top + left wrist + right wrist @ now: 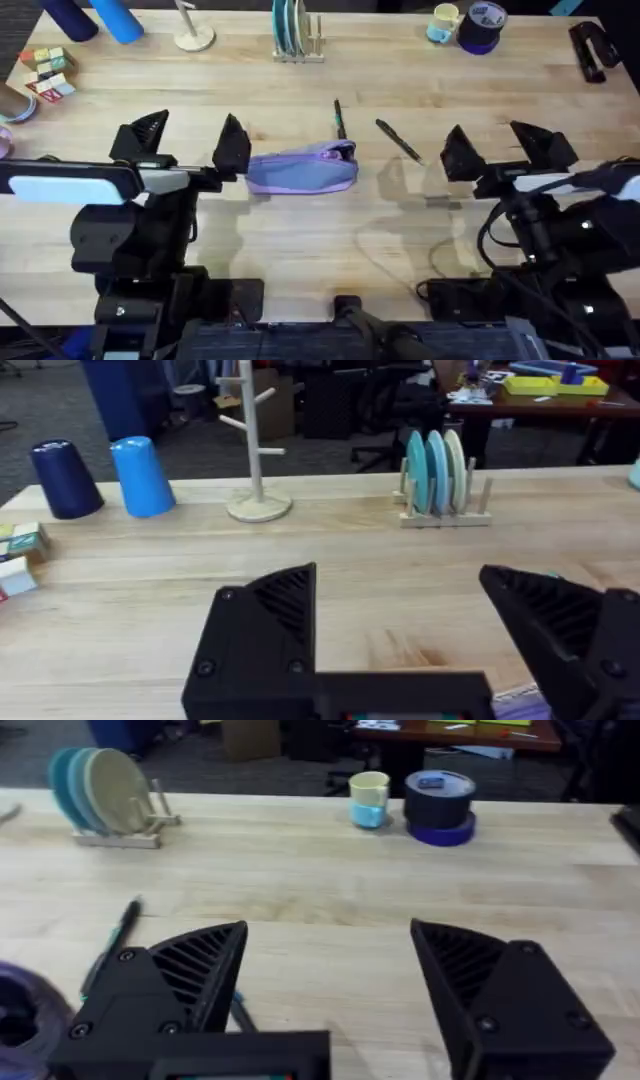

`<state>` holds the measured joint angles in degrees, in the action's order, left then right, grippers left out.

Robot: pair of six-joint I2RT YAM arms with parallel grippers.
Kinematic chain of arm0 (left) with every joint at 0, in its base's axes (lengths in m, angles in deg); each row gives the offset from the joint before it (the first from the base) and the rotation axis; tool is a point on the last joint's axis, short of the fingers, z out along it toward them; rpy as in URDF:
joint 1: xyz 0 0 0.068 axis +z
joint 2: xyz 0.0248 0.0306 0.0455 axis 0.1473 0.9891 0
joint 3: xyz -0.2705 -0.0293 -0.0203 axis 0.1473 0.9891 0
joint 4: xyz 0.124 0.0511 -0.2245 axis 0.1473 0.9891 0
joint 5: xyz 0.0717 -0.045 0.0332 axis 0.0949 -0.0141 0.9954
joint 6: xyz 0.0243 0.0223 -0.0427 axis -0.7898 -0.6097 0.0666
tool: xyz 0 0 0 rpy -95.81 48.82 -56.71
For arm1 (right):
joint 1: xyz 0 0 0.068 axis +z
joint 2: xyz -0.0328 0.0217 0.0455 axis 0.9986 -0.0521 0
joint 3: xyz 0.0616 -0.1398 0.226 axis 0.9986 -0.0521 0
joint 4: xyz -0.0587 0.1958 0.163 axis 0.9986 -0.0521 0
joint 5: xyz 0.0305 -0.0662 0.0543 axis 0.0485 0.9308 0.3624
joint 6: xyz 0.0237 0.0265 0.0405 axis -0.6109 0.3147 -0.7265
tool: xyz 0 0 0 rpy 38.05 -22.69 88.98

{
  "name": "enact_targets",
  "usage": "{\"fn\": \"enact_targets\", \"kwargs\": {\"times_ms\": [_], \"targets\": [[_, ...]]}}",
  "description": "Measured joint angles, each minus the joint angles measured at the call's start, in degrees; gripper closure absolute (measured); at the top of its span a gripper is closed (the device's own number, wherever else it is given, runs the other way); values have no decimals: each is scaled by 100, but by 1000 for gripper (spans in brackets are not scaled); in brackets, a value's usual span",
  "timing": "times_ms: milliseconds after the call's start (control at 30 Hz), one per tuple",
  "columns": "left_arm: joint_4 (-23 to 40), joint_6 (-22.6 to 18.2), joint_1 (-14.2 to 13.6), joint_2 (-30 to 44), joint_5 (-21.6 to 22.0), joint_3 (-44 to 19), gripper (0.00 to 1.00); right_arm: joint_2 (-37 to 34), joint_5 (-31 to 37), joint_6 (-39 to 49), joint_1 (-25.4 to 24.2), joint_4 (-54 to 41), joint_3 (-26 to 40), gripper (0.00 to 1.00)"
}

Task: Unzip the bag, pick up the pens from the table one at a time and place them inside, then zip the bag closed.

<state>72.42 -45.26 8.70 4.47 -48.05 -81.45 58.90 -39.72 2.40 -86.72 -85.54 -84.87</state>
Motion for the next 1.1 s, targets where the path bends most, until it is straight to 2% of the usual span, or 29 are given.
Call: {"fn": "enact_targets", "kwargs": {"times_ms": [33, 100, 267, 400, 533, 767, 933, 1100], "targets": [[27, -1, 0, 0, -58, -5, 8, 0, -97, 0, 0, -2, 9, 5], [643, -14, 0, 0, -236, -187, 7, 0, -457, 0, 0, -290, 188, 5], [2002, -190, 0, 29, -327, -1154, 7, -91, -633, -1, 0, -885, 900, 5], [2389, -642, 0, 262, -500, -1998, 8, -392, -686, 0, 0, -1438, 1696, 5], [2637, -1148, 0, 749, -658, -2718, 10, -961, -706, 0, 0, -1670, 2339, 5], [3186, -1639, 0, 1935, -836, -3827, 10, -2218, -734, 0, 0, -2170, 3428, 5], [3714, -2214, 0, 2852, -1298, -4502, 10, -3208, -752, 0, 0, -2862, 4357, 5], [4499, -2934, 2, 3567, -1786, -4934, 10, -3878, -771, 0, 0, -3446, 5124, 5]]}}
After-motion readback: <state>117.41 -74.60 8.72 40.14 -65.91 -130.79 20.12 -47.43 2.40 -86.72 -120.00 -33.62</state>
